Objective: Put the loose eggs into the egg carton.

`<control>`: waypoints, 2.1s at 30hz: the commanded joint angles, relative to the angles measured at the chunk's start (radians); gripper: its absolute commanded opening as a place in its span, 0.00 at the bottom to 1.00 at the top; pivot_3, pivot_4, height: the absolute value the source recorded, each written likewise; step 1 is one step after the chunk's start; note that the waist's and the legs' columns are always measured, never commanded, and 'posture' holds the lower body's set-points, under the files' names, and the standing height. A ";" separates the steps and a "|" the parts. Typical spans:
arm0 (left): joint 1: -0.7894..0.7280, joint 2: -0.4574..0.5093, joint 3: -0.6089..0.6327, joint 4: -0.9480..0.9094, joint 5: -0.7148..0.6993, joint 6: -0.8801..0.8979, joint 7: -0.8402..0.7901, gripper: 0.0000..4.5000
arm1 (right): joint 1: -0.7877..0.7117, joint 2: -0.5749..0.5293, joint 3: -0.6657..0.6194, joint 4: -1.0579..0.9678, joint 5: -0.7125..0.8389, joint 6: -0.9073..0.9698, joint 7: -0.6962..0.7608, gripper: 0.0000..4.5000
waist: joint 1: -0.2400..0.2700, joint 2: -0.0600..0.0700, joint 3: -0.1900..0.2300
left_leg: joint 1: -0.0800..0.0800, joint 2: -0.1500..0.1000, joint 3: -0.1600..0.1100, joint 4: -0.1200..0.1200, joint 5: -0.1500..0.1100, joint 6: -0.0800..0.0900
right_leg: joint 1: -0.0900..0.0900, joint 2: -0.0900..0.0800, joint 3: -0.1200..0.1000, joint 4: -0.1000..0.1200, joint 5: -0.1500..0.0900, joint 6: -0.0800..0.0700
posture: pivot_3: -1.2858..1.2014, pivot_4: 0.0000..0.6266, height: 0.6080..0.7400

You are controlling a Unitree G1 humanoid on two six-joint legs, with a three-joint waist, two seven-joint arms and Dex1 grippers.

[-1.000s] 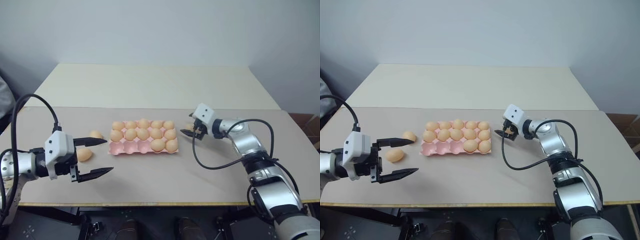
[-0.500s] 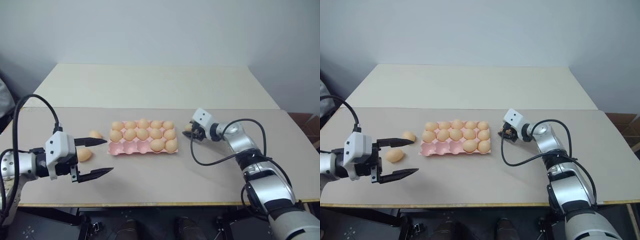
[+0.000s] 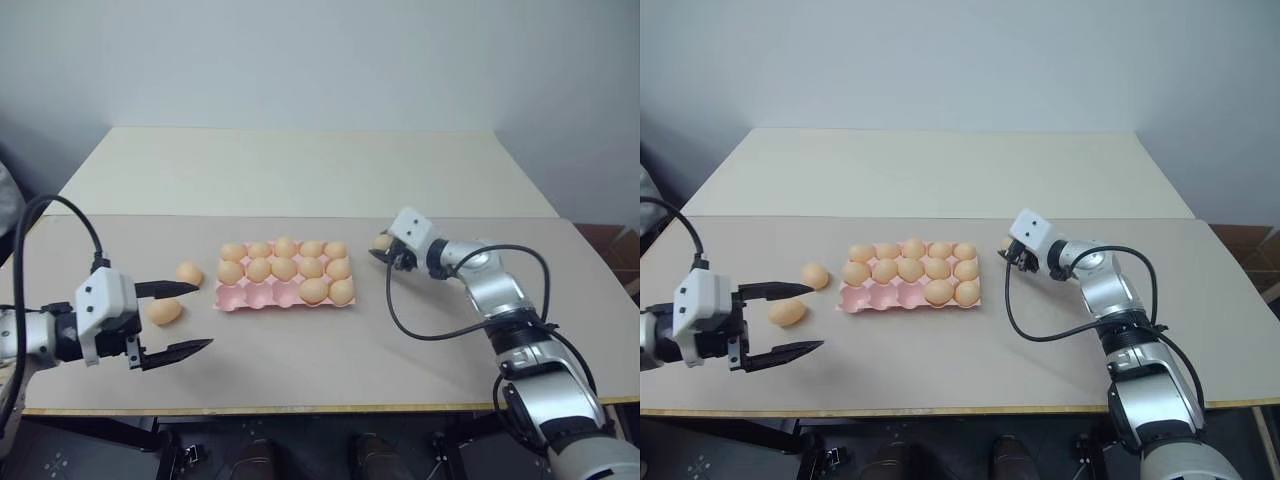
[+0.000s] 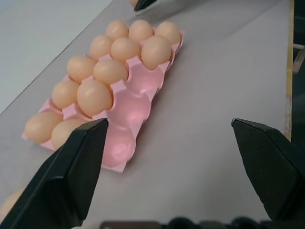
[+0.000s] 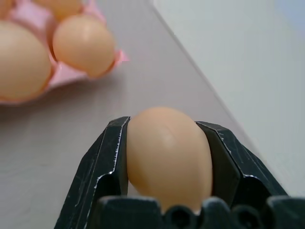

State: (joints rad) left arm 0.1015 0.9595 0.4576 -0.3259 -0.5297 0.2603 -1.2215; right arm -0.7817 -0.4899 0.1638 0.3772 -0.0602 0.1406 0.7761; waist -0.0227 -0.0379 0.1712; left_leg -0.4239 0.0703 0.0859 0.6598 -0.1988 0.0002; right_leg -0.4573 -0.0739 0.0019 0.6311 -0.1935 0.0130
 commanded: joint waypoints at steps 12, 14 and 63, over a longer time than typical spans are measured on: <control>0.061 0.022 0.109 0.056 0.020 -0.038 -0.026 1.00 | 0.090 0.241 0.189 -0.529 0.054 0.332 -0.069 0.44 | 0.003 0.000 0.000 | 0.001 0.004 0.002 0.000 0.000 0.000 | 0.000 0.002 -0.001 0.000 -0.003 -0.007 | 0.52 0.24 1.00; 0.076 0.019 0.119 0.052 0.015 -0.034 -0.026 1.00 | 0.096 0.265 0.209 -0.516 0.051 0.333 -0.084 0.44 | 0.004 0.000 -0.001 | 0.000 0.004 0.003 0.000 0.000 0.000 | -0.001 0.002 -0.001 0.000 -0.003 -0.007 | 0.52 0.24 1.00; 0.183 -0.060 0.221 0.105 0.124 -0.074 0.159 1.00 | 0.512 -0.464 -0.243 -0.967 0.464 0.379 0.360 0.99 | 0.011 -0.001 -0.001 | 0.002 0.005 0.003 0.000 -0.005 -0.009 | 0.000 0.001 -0.002 -0.003 -0.006 -0.004 | 0.52 0.24 1.00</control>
State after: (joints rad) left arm 0.3035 0.9021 0.6771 -0.2306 -0.4252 0.1966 -1.1020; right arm -0.2659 -0.9378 -0.0483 -0.5570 0.3801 0.5312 1.1432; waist -0.0120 -0.0388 0.1707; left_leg -0.4221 0.0752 0.0892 0.6597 -0.2041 -0.0088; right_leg -0.4577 -0.0732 0.0002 0.6280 -0.1998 0.0091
